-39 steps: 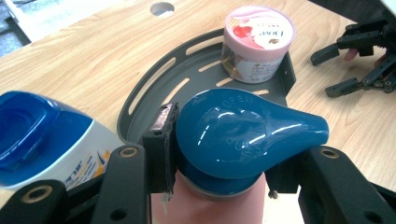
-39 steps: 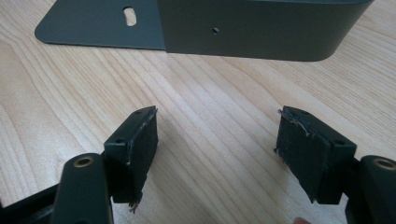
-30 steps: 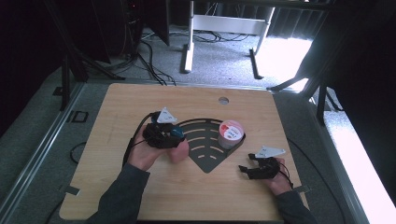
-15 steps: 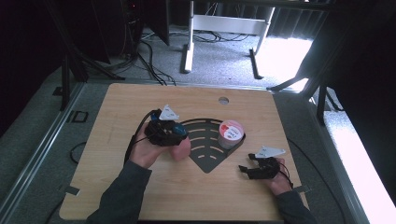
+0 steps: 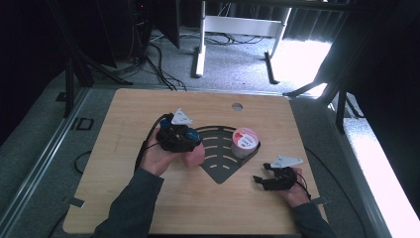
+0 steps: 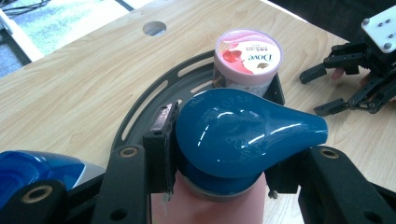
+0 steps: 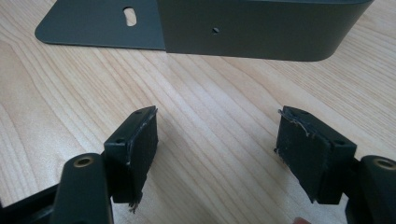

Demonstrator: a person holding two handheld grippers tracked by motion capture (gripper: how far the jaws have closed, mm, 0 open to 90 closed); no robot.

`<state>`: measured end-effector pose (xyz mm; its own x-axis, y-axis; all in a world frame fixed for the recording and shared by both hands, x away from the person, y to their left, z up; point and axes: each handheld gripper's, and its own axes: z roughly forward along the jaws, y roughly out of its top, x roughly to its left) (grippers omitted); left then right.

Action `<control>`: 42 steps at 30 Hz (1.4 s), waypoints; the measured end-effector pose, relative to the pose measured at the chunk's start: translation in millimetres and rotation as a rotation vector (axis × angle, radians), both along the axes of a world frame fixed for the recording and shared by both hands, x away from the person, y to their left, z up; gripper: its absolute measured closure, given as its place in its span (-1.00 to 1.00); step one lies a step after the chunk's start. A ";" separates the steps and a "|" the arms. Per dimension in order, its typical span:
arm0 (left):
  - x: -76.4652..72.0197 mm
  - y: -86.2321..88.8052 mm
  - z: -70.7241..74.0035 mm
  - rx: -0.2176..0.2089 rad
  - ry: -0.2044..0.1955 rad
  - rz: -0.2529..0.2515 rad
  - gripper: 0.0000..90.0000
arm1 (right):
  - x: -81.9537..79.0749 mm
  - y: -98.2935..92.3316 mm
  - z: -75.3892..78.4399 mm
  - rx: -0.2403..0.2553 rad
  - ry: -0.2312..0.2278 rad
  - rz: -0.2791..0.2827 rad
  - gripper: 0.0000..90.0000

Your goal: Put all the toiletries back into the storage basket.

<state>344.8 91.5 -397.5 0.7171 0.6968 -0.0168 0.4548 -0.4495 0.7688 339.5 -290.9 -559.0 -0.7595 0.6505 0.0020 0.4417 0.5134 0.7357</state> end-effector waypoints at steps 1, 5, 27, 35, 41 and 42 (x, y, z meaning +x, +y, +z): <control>0.5 -0.4 0.1 0.002 0.000 -0.001 0.17 | 0.0 0.0 0.0 0.001 0.000 0.000 -0.36; 1.6 -1.9 -0.1 0.003 -0.004 -0.001 0.17 | 0.0 0.1 0.0 0.000 -0.001 0.000 -0.36; 14.4 -18.8 -5.2 -0.007 -0.006 -0.014 0.17 | 0.1 -0.1 0.0 0.002 0.001 0.000 -0.36; 21.0 -24.8 -6.5 0.001 -0.006 -0.012 0.18 | 0.1 -0.1 0.0 0.002 0.002 0.001 -0.36; 25.5 -29.3 -8.0 0.002 -0.002 -0.012 0.17 | 0.1 -0.1 0.0 0.003 0.003 0.001 -0.36; 25.5 -29.3 -8.0 0.002 -0.002 -0.012 0.17 | 0.1 -0.1 0.0 0.003 0.003 0.001 -0.36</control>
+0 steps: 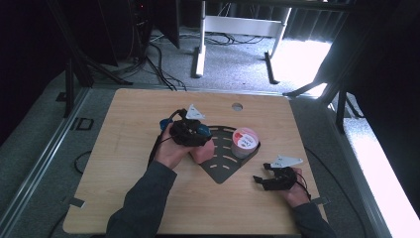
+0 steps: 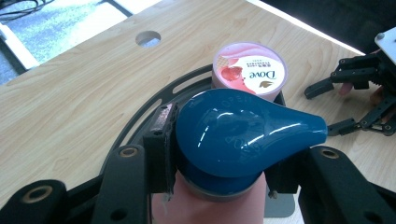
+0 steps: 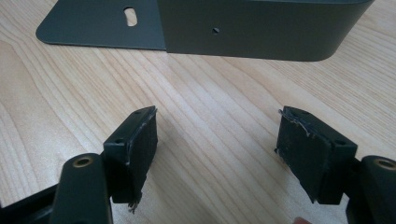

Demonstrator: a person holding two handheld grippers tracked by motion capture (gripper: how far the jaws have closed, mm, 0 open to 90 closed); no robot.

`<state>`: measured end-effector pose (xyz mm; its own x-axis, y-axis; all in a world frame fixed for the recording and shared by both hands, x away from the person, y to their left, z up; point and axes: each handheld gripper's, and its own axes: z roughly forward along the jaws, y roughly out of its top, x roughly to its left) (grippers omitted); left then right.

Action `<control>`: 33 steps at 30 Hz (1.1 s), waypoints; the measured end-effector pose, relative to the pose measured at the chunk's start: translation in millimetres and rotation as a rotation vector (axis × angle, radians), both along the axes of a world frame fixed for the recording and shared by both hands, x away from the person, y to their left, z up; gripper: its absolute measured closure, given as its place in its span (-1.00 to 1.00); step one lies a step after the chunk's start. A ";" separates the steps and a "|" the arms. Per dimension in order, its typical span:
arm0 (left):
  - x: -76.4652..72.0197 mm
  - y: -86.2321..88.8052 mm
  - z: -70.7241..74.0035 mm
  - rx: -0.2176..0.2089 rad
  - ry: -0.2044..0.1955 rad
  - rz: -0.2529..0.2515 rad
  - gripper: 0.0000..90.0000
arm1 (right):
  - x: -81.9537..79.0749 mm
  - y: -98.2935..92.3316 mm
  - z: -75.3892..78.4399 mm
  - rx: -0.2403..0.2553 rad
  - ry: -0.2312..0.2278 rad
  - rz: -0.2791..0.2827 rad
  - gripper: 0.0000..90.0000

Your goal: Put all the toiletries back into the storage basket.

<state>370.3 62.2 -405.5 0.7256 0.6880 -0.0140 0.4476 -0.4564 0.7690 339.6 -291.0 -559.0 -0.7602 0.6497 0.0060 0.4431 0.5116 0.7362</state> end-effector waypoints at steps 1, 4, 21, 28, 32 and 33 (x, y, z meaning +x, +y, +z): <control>1.3 -1.3 -1.0 0.001 0.001 0.000 0.17 | 0.1 -0.1 0.0 0.000 -0.001 0.001 -0.36; 2.8 -3.1 -2.1 0.004 0.004 0.001 0.18 | 0.1 -0.1 0.0 0.001 0.000 0.000 -0.36; 12.9 -15.8 -9.2 0.016 0.001 0.025 0.18 | 0.3 -0.3 0.0 0.001 0.000 0.002 -0.36; 18.5 -20.0 -13.9 0.017 -0.002 0.034 0.18 | 0.2 -0.1 0.0 -0.001 -0.001 0.001 -0.37; 21.2 -22.3 -15.0 0.016 0.001 0.040 0.18 | 0.1 -0.2 0.0 0.000 0.000 0.001 -0.37; 21.7 -22.9 -15.1 0.015 0.000 0.039 0.18 | 0.2 -0.2 0.0 0.000 -0.001 0.001 -0.37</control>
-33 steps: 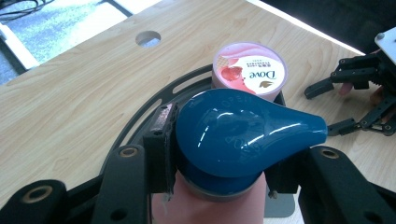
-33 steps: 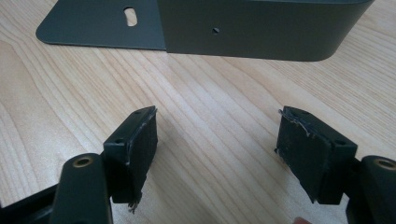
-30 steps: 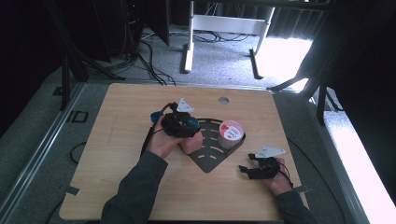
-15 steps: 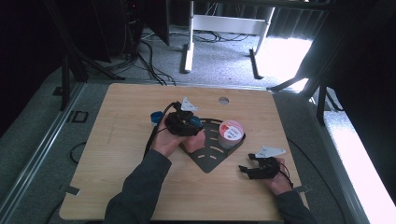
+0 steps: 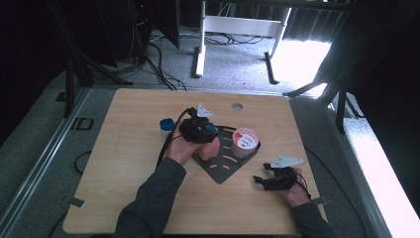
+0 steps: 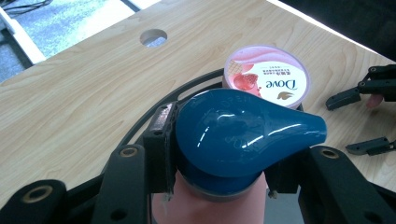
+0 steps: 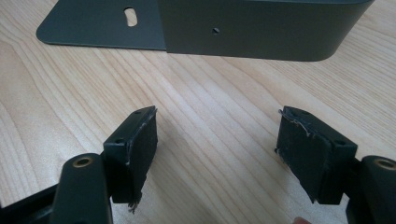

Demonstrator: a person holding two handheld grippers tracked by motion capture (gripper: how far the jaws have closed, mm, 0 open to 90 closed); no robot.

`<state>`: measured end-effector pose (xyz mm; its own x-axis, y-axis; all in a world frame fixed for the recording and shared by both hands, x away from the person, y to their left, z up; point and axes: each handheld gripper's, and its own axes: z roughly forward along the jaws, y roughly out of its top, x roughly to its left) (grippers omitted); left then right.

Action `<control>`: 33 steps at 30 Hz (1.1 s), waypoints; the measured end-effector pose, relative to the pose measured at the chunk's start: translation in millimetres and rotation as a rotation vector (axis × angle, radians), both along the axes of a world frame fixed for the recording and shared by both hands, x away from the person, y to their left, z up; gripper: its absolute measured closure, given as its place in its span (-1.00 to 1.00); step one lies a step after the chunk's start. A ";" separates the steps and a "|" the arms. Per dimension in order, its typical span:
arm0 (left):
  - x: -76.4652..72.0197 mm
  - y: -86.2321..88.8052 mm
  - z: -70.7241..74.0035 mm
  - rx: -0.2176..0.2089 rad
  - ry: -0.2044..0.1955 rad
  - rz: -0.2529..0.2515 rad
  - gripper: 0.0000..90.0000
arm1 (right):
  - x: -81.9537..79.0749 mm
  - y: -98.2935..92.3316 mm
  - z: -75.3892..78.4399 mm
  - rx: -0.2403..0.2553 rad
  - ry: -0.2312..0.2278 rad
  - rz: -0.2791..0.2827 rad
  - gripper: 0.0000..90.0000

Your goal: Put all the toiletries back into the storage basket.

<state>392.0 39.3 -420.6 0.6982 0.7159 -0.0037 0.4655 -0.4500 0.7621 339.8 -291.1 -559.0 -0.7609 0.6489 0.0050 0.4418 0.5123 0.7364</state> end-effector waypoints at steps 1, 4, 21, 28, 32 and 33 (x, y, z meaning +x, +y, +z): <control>0.6 -0.9 -0.3 -0.004 -0.001 0.001 0.18 | -0.1 0.1 0.0 -0.001 0.000 0.000 -0.37; 3.0 -3.5 -0.7 -0.002 -0.002 0.002 0.18 | -0.2 0.2 0.0 -0.002 0.000 -0.001 -0.37; 15.8 -13.4 -6.2 0.001 -0.013 0.023 0.18 | -0.3 0.3 0.0 -0.003 -0.001 0.000 -0.37; 20.6 -15.8 -10.1 0.014 -0.009 0.036 0.18 | -0.3 0.2 0.1 -0.002 0.001 0.000 -0.37; 23.5 -17.3 -13.1 0.013 -0.011 0.043 0.18 | -0.2 0.2 0.0 -0.002 0.001 0.000 -0.37; 24.1 -17.9 -13.8 0.018 -0.012 0.045 0.18 | -0.2 0.2 0.0 -0.002 0.001 0.000 -0.37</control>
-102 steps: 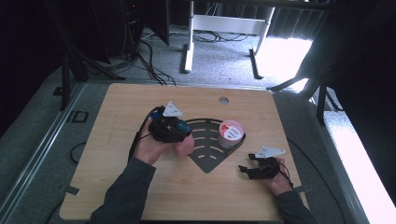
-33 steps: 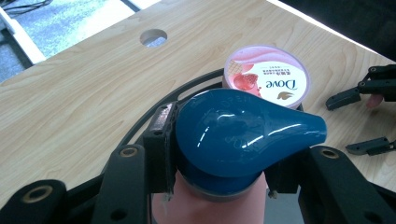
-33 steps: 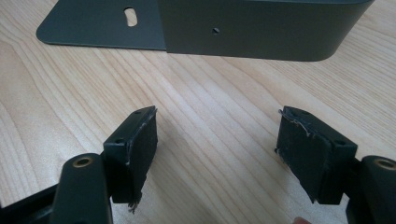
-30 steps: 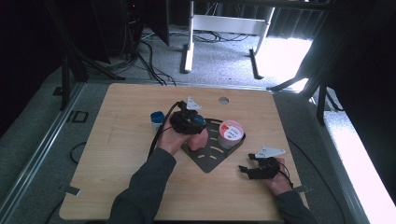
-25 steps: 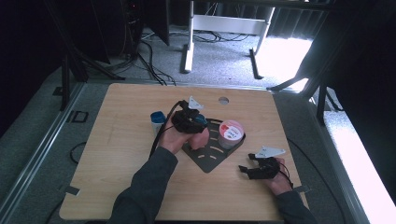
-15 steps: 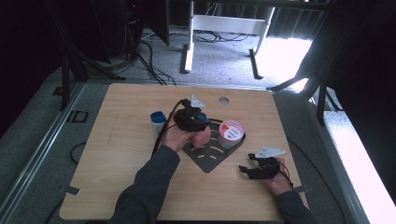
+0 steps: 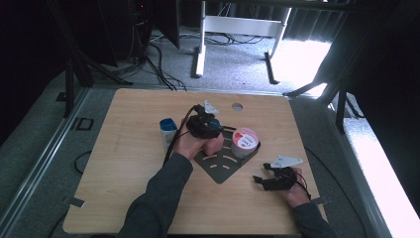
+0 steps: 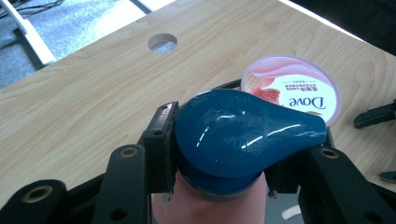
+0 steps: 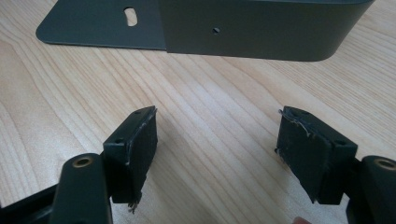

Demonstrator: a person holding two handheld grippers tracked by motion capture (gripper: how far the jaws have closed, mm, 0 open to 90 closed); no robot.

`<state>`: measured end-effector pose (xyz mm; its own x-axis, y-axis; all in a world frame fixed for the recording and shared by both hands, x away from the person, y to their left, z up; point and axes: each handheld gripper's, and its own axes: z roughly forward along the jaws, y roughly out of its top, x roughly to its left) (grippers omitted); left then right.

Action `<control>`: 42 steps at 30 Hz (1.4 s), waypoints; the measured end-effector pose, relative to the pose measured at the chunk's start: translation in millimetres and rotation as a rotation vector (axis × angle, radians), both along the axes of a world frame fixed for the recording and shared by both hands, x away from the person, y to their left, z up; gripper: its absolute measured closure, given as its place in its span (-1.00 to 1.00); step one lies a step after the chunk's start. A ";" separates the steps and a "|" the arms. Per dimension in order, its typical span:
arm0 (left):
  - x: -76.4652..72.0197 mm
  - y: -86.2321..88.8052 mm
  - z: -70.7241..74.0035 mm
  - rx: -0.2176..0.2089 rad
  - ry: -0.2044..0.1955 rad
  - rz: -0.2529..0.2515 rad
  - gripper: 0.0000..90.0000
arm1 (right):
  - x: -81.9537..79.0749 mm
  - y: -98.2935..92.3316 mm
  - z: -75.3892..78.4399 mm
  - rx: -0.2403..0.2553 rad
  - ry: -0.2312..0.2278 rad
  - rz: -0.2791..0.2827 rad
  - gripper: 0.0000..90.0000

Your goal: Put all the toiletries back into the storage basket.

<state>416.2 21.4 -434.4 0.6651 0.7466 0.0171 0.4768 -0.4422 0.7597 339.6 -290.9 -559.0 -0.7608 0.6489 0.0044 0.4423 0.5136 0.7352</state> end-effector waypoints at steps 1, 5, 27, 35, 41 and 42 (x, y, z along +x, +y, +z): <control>0.7 -0.7 -0.9 0.003 -0.001 0.003 0.18 | 0.0 0.0 0.0 0.000 0.000 0.000 -0.37; 3.5 -2.6 -3.5 0.004 -0.003 0.011 0.18 | 0.1 0.0 0.0 0.000 0.000 0.001 -0.37; 18.5 -19.3 -10.0 0.016 -0.003 0.037 0.18 | 0.3 -0.4 0.0 0.005 0.003 0.001 -0.37; 22.0 -23.5 -11.5 0.001 -0.001 0.051 0.18 | 0.4 -0.5 0.0 0.007 0.004 0.001 -0.37; 25.9 -25.5 -14.7 0.000 0.001 0.064 0.18 | 0.5 -0.6 -0.1 0.008 0.004 0.001 -0.37; 26.4 -25.7 -15.4 0.000 0.002 0.066 0.18 | 0.5 -0.6 0.0 0.007 0.005 0.001 -0.37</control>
